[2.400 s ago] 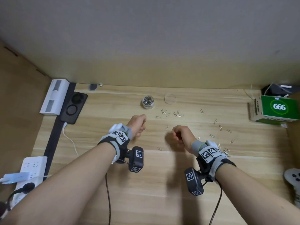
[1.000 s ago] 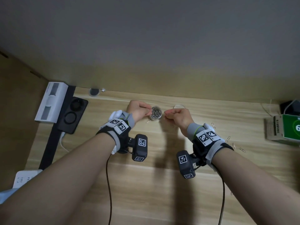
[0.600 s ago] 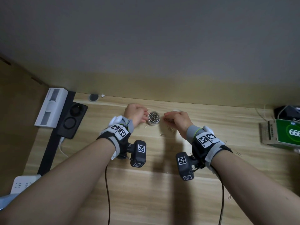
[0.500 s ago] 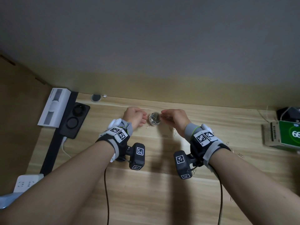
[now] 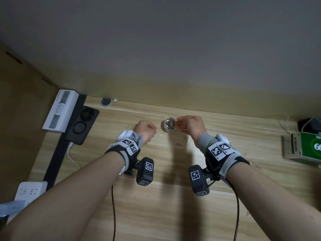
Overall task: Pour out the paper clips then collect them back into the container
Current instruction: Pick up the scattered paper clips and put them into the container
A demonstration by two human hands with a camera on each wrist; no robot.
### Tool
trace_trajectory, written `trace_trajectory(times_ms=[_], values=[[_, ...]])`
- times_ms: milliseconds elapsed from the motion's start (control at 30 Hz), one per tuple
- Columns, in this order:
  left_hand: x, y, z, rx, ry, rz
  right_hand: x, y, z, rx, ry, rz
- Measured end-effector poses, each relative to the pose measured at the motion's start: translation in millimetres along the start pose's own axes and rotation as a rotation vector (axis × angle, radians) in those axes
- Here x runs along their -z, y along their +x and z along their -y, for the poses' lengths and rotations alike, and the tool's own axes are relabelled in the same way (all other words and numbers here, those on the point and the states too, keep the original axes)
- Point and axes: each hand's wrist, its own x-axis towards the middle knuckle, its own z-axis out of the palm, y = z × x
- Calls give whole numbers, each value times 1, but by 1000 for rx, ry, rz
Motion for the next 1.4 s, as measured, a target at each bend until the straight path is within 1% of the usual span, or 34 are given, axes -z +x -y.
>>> trace_trajectory(times_ms=[67, 167, 267, 367, 467, 633, 733, 800, 900, 1000, 1100, 1167, 1267, 1400], values=[[-9, 1, 5, -51, 116, -16, 13, -1, -12, -4, -73, -32], [-24, 4, 16, -155, 237, -2, 34, 5, -45, -50, -191, -101], [-33, 6, 25, -233, 325, -72, 48, 9, -71, -74, -347, -186], [-40, 9, 29, -260, 353, -91, 50, 6, -74, -43, -405, -275], [-42, 11, 33, -284, 357, -84, 47, 6, -72, -7, -473, -316], [-46, 14, 37, -340, 426, -53, 47, 10, -73, 62, -563, -265], [-51, 5, 38, -382, 442, -29, 53, 10, -73, 98, -595, -272], [-56, -3, 35, -406, 426, 13, 60, 10, -74, 118, -655, -249], [-65, -11, 29, -428, 405, 93, 65, 9, -80, 123, -809, -189], [-76, -12, 22, -482, 410, 155, 69, 5, -91, 134, -919, -188], [-84, -12, 17, -484, 468, 197, 78, -2, -100, 142, -900, -188], [-89, -10, 15, -453, 504, 184, 86, -5, -104, 136, -830, -206], [-93, -10, 7, -426, 590, 154, 99, -5, -107, 106, -723, -270], [-96, -13, -2, -426, 692, 135, 118, -5, -108, 69, -693, -286]])
